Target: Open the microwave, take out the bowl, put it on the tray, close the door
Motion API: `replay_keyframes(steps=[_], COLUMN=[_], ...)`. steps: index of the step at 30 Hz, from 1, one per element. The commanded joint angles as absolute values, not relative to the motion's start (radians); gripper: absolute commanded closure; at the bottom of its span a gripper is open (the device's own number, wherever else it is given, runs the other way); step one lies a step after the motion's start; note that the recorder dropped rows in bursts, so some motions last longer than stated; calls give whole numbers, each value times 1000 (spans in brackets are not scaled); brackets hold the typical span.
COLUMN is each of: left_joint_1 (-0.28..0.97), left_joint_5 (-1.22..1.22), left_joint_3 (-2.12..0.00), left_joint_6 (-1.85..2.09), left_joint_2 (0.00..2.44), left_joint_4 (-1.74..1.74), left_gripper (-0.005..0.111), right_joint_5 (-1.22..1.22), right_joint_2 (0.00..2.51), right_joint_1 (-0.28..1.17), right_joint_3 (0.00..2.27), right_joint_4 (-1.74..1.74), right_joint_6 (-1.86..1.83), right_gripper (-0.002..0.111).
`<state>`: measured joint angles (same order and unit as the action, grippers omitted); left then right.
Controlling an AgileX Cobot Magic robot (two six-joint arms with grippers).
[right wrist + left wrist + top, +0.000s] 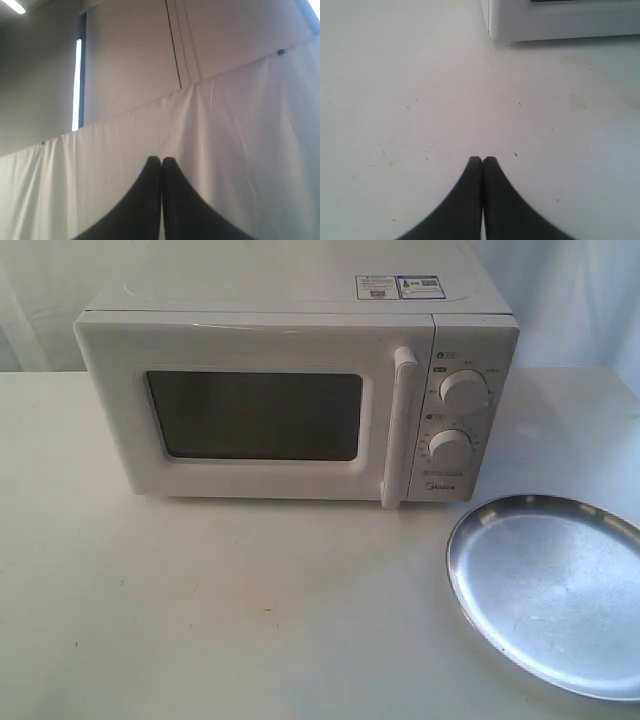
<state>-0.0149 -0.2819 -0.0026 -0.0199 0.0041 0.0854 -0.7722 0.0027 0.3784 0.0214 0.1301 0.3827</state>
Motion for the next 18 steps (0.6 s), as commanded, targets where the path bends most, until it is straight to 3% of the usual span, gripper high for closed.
replay_keyframes(steps=[1, 6, 13, 18], left_joint_1=[-18, -18, -18, -18], left_joint_5=[-283, -283, -283, -283], left_joint_3=[0, 0, 0, 0], left_joint_6=[-22, -22, -22, -22], left_joint_2=[0, 0, 0, 0], left_joint_4=[94, 94, 94, 94], left_gripper=[107, 107, 107, 107], right_joint_5=[-725, -703, -698, -761], right_joint_2=[0, 124, 521, 826], right_joint_1=[372, 372, 372, 372], right_joint_3=[81, 124, 291, 446], right_joint_4=[257, 194, 56, 473], right_joint_6=[486, 361, 181, 215], right_gripper=[108, 108, 108, 108])
